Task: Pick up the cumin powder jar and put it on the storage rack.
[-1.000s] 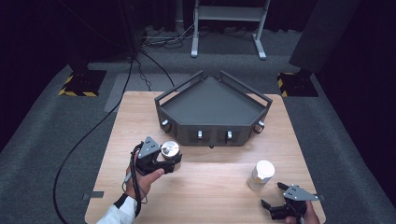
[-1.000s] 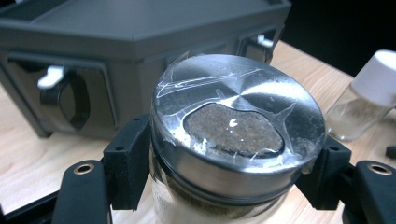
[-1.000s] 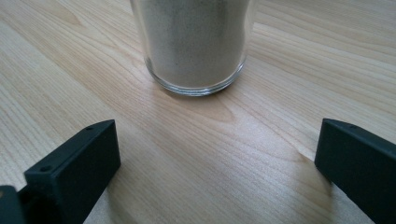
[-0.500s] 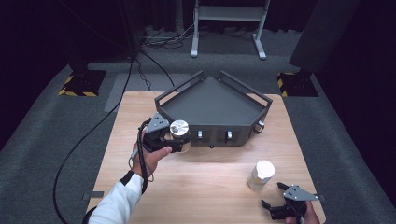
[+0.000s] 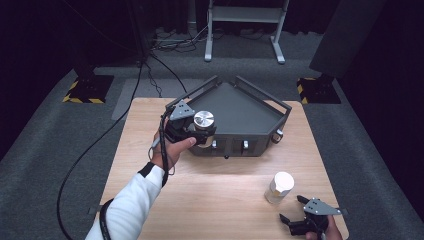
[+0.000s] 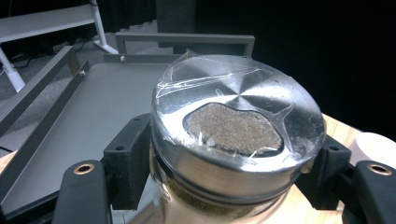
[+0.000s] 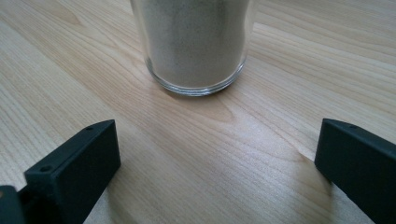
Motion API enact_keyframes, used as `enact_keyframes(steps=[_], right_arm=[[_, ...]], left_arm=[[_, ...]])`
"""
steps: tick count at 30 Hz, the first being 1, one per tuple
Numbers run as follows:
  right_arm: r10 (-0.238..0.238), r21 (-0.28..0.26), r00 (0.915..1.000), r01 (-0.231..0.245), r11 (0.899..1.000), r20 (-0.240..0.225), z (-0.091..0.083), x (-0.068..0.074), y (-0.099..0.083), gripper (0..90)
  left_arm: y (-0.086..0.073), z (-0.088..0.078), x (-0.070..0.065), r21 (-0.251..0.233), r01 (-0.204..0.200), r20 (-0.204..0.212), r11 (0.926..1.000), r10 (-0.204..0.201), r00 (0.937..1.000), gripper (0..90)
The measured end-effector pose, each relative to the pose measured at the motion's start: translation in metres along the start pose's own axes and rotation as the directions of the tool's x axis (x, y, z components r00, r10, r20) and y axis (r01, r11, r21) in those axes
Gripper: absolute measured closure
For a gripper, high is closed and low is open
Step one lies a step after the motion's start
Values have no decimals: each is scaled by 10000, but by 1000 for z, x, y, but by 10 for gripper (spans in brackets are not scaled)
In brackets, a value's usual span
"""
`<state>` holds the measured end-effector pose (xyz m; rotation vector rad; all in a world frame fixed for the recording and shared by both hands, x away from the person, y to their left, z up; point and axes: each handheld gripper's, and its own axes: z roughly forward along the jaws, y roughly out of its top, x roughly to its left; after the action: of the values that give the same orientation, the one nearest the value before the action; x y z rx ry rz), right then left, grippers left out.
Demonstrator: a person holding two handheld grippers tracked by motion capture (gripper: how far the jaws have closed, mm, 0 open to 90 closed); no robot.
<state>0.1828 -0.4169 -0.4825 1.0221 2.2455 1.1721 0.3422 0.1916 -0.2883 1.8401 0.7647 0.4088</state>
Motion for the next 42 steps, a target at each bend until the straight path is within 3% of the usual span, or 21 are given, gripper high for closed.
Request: enact_keyframes(steps=[9, 24, 42], right_arm=[[7, 4, 10000, -7, 10000, 2, 0, 0, 0, 0], [-14, -9, 10000, 14, 10000, 19, 0, 0, 0, 0], [-11, -7, 10000, 11, 10000, 10, 0, 0, 0, 0]], left_arm=[[13, 25, 8, -93, -249, -4, 9996, 249, 9997, 302], [32, 61, 17, -5, -444, -465, 9990, 443, 9979, 302], [21, 78, 27, 194, -143, -781, 9997, 158, 9968, 303]])
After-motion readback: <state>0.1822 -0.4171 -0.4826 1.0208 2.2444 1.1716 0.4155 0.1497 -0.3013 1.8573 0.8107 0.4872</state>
